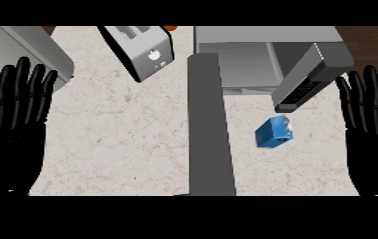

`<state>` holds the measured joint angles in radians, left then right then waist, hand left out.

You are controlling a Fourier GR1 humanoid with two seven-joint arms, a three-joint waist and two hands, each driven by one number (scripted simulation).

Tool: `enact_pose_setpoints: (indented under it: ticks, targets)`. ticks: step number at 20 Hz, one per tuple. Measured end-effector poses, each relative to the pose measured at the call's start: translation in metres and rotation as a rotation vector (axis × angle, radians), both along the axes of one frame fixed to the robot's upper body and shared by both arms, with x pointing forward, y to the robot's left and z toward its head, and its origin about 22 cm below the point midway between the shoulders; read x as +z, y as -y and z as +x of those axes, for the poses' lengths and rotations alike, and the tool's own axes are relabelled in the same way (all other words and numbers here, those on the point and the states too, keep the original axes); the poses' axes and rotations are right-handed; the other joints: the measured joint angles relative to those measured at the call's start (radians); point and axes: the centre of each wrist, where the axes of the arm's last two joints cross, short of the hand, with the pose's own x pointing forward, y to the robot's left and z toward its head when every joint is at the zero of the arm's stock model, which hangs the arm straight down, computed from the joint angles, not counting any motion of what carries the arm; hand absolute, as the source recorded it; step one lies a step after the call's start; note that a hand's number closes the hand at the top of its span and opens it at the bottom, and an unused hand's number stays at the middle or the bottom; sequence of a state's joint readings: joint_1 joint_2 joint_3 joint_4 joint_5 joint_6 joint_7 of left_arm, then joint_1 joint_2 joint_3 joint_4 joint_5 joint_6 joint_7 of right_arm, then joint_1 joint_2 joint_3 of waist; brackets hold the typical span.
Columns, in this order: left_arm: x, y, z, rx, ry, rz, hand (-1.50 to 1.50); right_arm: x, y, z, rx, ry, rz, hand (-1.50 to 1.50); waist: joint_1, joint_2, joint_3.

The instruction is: Pick up the milk, place it into the microwave and close the microwave

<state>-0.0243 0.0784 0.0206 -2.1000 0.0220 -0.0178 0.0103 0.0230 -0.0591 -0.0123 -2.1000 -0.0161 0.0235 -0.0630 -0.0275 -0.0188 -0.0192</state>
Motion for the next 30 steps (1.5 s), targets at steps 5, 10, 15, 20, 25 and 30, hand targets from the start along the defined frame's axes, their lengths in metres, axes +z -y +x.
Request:
enact_pose_setpoints:
  ticks: [5, 10, 15, 20, 25, 30]
  targets:
    - [-0.004, -0.007, 0.002, -0.006, -0.004, 0.023, -1.5, 0.01, -0.011, -0.002, 0.075, -0.006, -0.008, -1.5, 0.021, 0.013, 0.014]
    - [-0.011, -0.003, 0.002, -0.028, -0.096, -0.062, -1.5, 0.012, -0.037, -0.009, 0.34, -0.1, 0.057, -1.5, 0.032, 0.017, 0.017]
    - [-0.018, -0.018, -0.013, -0.035, -0.141, -0.105, -1.5, 0.024, -0.055, -0.019, 0.45, -0.156, 0.094, -1.5, 0.032, 0.017, 0.018]
    - [-0.03, -0.024, -0.025, -0.035, -0.146, -0.123, -1.5, 0.025, -0.056, -0.022, 0.423, -0.153, 0.094, -1.5, 0.031, 0.017, 0.019]
    - [-0.035, -0.029, -0.036, -0.036, -0.156, -0.127, -1.5, 0.019, -0.055, -0.021, 0.329, -0.159, 0.069, -1.5, 0.03, 0.018, 0.019]
    - [-0.039, -0.038, -0.046, -0.037, -0.154, -0.123, -1.5, 0.005, -0.04, -0.01, 0.259, -0.181, 0.055, -1.5, 0.031, 0.018, 0.019]
